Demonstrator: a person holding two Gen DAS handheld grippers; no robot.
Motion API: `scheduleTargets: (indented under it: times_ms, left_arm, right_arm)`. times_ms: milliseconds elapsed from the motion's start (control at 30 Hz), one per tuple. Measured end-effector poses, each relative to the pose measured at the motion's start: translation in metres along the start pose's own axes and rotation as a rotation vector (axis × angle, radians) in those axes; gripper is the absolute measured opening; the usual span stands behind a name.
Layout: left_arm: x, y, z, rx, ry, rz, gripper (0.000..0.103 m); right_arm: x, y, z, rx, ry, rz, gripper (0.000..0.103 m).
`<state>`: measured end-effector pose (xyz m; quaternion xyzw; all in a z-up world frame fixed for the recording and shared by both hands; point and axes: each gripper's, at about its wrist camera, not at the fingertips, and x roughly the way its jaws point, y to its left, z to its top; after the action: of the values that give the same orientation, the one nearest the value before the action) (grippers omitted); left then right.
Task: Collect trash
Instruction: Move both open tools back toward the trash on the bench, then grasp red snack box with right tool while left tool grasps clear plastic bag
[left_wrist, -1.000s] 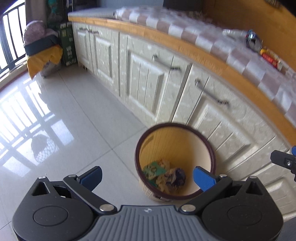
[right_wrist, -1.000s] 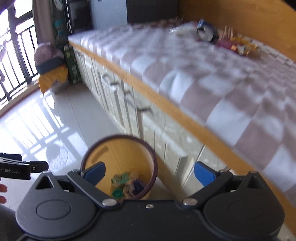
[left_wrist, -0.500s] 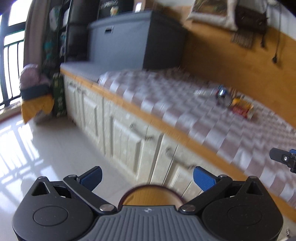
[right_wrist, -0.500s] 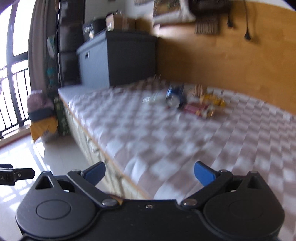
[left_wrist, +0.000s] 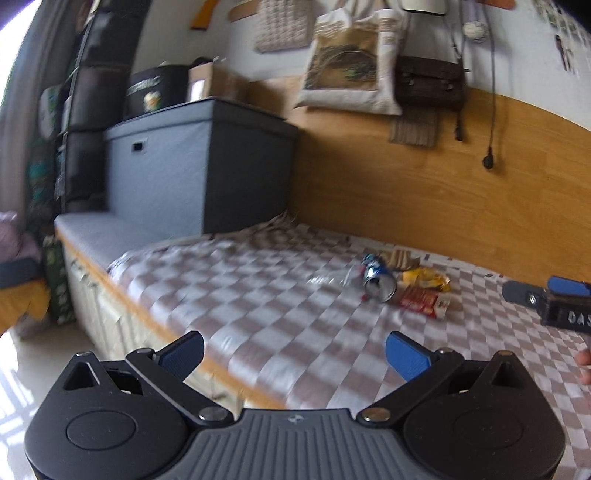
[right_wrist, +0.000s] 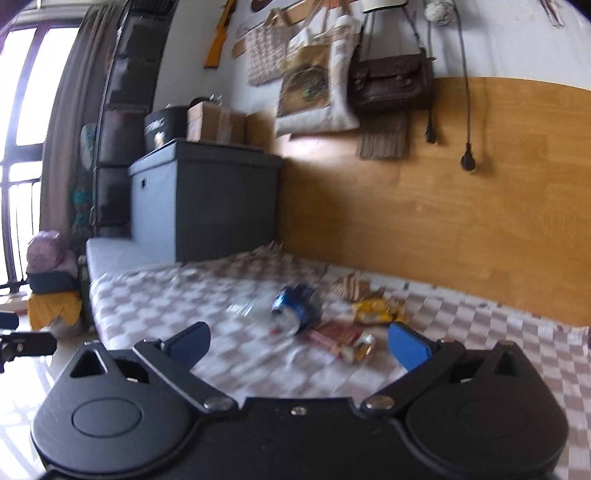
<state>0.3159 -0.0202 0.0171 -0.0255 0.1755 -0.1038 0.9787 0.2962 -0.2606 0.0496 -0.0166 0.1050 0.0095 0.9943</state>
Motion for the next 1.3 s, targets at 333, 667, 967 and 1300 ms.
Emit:
scheduleTargets:
  times_ms: [333, 667, 967, 1300]
  left_arm:
    - [0.079, -0.032, 0.031, 0.093, -0.046, -0.026, 0.103]
    - [0.163, -0.047, 0.04, 0.352, -0.041, -0.085, 0.103]
    - [0.239, -0.05, 0.041, 0.346, 0.036, -0.046, 0.102]
    - [0.295, -0.077, 0.04, 0.497, 0.07, 0.086, 0.092]
  right_arm:
    - [0.083, -0.044, 0.007, 0.064, -0.016, 0.013, 0.103]
    - [0.188, -0.082, -0.004, 0.207, 0.102, 0.085, 0.103]
    - [0.223, -0.099, -0.033, 0.217, 0.108, 0.125, 0.1]
    - [0.239, -0.11, -0.039, 0.296, 0.173, 0.313, 0.097]
